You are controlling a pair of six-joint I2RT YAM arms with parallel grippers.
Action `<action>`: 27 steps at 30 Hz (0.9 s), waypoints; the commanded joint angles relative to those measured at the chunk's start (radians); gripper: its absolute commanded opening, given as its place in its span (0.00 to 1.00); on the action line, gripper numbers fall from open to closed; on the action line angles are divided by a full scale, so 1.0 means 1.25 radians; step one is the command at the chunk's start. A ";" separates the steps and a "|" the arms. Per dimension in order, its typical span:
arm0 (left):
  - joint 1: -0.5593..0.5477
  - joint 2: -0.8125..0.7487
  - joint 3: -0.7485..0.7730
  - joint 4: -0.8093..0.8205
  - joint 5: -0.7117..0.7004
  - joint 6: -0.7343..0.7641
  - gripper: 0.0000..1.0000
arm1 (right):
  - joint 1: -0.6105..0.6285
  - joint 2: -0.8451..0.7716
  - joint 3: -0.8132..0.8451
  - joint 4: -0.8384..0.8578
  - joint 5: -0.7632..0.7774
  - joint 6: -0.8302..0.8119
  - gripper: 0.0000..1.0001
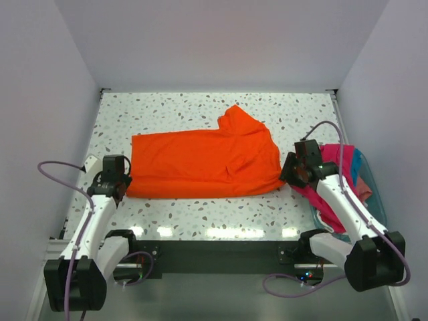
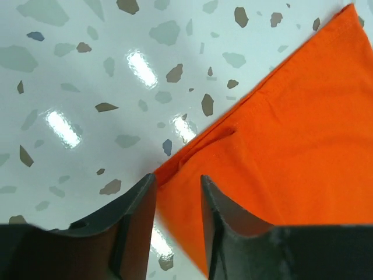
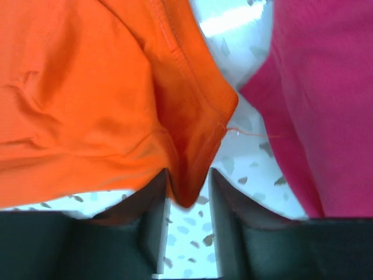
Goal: Fold and stack the t-shirts
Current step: Fold the tshirt
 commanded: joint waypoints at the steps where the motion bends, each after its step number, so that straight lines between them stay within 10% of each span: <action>1: 0.010 -0.045 0.019 -0.051 -0.024 -0.010 0.43 | -0.008 -0.065 0.021 -0.043 0.000 -0.008 0.54; 7: 0.010 -0.005 0.169 0.050 0.006 0.084 0.67 | -0.007 0.071 0.169 0.067 -0.017 -0.059 0.70; 19: 0.009 0.660 0.585 0.163 0.039 0.237 0.52 | -0.007 0.645 0.694 0.244 -0.014 -0.213 0.63; 27: 0.010 0.848 0.735 0.146 0.056 0.248 0.50 | -0.007 0.931 1.027 0.196 -0.007 -0.317 0.63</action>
